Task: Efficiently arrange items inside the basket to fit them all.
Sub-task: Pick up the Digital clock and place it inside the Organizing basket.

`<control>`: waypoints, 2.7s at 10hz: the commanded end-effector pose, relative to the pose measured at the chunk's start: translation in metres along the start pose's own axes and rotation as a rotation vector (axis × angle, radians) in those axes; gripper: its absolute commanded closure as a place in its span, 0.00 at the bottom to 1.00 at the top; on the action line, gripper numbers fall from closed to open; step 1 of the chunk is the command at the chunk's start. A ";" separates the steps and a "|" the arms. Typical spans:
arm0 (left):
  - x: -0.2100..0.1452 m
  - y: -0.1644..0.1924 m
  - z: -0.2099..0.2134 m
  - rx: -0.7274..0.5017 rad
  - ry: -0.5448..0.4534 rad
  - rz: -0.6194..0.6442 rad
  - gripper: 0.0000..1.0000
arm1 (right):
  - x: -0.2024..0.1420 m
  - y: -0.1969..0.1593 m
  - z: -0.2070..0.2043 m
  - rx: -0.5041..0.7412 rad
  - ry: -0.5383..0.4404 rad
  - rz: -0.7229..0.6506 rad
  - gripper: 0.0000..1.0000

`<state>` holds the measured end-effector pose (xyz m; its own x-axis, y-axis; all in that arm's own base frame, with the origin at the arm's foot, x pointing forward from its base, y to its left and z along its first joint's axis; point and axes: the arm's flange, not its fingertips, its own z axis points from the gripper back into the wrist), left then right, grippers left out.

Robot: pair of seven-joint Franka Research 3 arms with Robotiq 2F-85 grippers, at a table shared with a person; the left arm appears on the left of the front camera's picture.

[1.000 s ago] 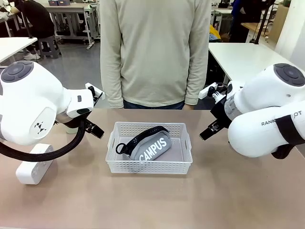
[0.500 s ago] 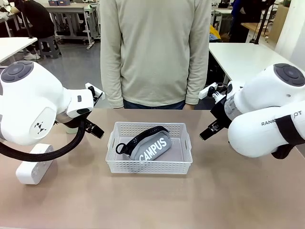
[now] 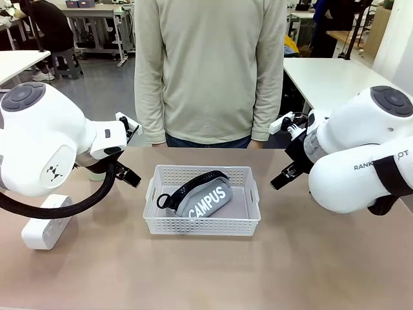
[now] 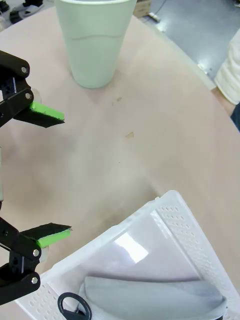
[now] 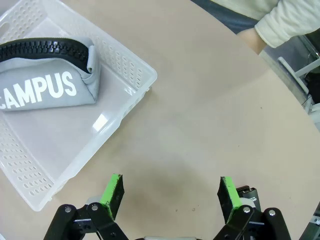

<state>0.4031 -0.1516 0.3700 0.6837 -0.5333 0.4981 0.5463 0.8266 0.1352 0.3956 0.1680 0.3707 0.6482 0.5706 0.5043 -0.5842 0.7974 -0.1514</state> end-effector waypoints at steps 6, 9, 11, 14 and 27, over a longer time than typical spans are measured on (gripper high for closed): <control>0.000 0.000 0.000 0.000 0.000 0.000 0.00 | 0.000 0.000 0.000 0.000 0.000 0.000 0.00; -0.022 0.000 0.044 -0.155 0.013 -0.032 0.00 | -0.013 -0.014 0.036 0.108 0.081 -0.041 0.00; -0.062 0.016 0.108 -0.226 -0.114 -0.034 0.00 | -0.037 -0.040 0.087 0.220 -0.024 -0.064 0.00; -0.142 0.063 0.200 -0.270 -0.294 0.029 0.00 | -0.112 -0.122 0.179 0.372 -0.261 -0.251 0.00; -0.419 0.246 0.210 -0.469 -0.670 0.850 0.00 | -0.331 -0.265 0.199 0.605 -0.615 -0.885 0.00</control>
<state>0.1593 0.3127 0.3690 0.6242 0.4749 0.6204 0.2383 0.6405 -0.7300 0.2494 -0.2689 0.4053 0.7188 -0.4240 0.5509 -0.2841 0.5440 0.7895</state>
